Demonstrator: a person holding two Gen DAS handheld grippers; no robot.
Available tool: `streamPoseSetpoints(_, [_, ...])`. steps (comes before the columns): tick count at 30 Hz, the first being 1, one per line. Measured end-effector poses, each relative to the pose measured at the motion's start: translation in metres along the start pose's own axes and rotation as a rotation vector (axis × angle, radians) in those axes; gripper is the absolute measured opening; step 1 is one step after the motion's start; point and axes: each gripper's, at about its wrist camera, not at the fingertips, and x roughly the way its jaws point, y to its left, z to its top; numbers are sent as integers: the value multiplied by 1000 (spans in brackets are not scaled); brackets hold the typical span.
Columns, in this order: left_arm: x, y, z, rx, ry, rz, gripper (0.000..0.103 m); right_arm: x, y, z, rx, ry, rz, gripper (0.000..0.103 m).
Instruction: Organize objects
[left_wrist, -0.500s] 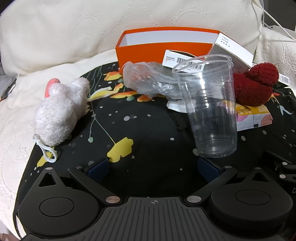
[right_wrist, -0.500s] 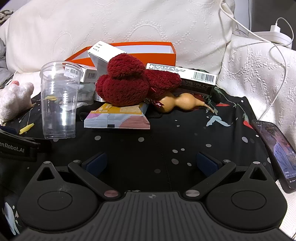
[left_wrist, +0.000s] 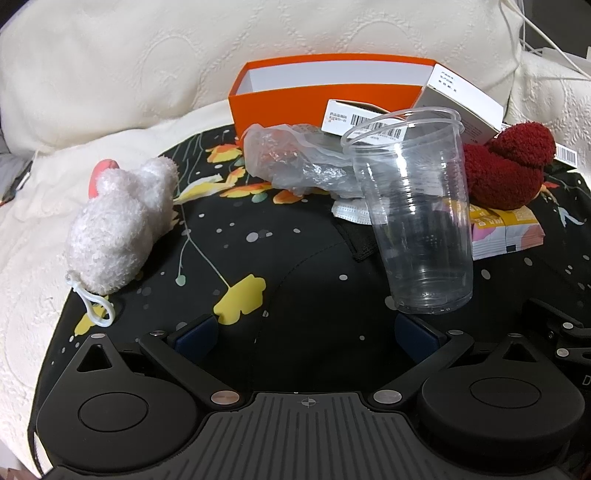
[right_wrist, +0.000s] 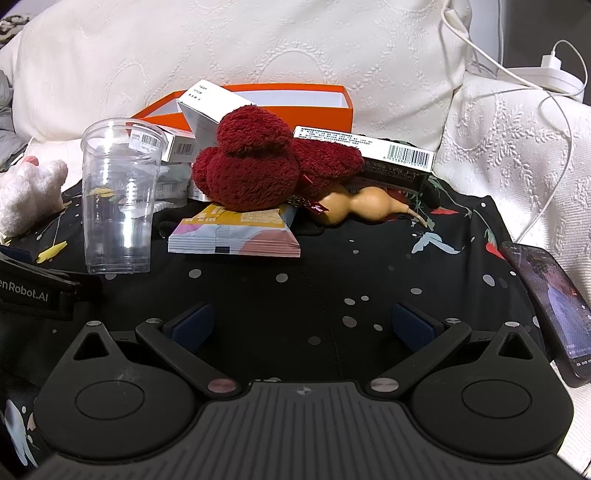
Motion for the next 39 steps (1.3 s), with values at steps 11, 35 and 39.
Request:
streamPoseSetpoints(11, [-44,19,-2,-1,-66,-54,103,-4,0,2,-5,13,-8,103])
streamPoseSetpoints(35, [25,123,75,-240,9,156,103,-2,79,51,-114,-154,298,101])
streamPoseSetpoints(39, [47,122,77,-212,57,218,103,18,88,52,-111,-96,305,97])
